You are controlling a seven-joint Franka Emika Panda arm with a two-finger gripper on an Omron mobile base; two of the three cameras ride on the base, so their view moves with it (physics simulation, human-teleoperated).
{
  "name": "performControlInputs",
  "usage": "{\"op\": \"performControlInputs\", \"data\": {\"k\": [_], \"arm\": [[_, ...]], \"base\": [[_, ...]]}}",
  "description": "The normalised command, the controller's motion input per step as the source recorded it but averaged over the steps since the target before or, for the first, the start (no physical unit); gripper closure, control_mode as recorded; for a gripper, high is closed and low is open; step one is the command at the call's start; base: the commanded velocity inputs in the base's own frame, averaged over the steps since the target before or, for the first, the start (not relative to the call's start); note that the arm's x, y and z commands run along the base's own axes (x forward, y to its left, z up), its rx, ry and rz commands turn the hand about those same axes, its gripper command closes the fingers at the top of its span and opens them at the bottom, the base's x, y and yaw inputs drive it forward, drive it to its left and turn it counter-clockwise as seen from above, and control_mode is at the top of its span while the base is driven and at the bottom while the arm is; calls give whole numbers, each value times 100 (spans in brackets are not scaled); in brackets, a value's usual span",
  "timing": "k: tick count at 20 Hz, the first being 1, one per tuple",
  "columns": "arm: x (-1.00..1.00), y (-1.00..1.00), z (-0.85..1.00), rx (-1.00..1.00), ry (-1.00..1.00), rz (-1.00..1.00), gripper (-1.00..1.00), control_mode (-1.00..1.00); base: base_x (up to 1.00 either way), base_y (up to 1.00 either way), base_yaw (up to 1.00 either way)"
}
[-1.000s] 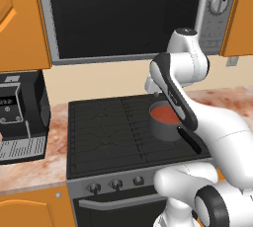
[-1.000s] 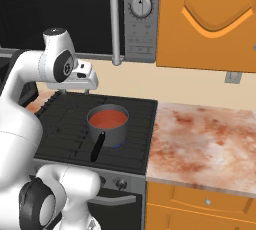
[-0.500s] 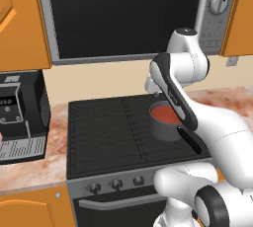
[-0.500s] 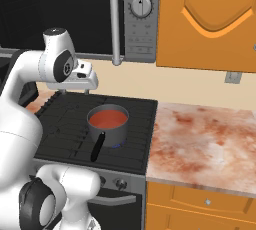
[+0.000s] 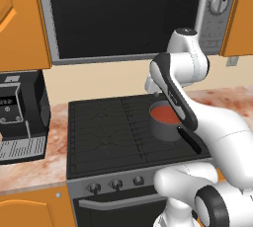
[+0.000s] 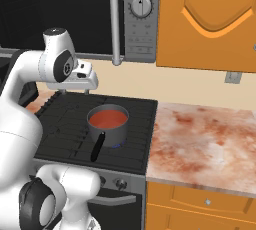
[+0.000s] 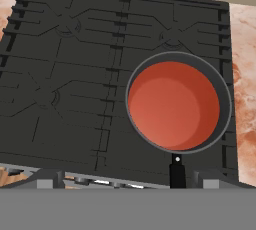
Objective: Wait until the marinara sauce is simmered to a deep red color and then turn off the stove.
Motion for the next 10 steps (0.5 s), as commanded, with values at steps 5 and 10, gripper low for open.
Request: {"op": "performControlInputs", "data": {"k": [5, 10], "arm": [[0, 0, 0, 0, 0, 0, -100, -100], [0, 0, 0, 0, 0, 0, -100, -100]], "base": [[0, 0, 0], [0, 0, 0]]}}
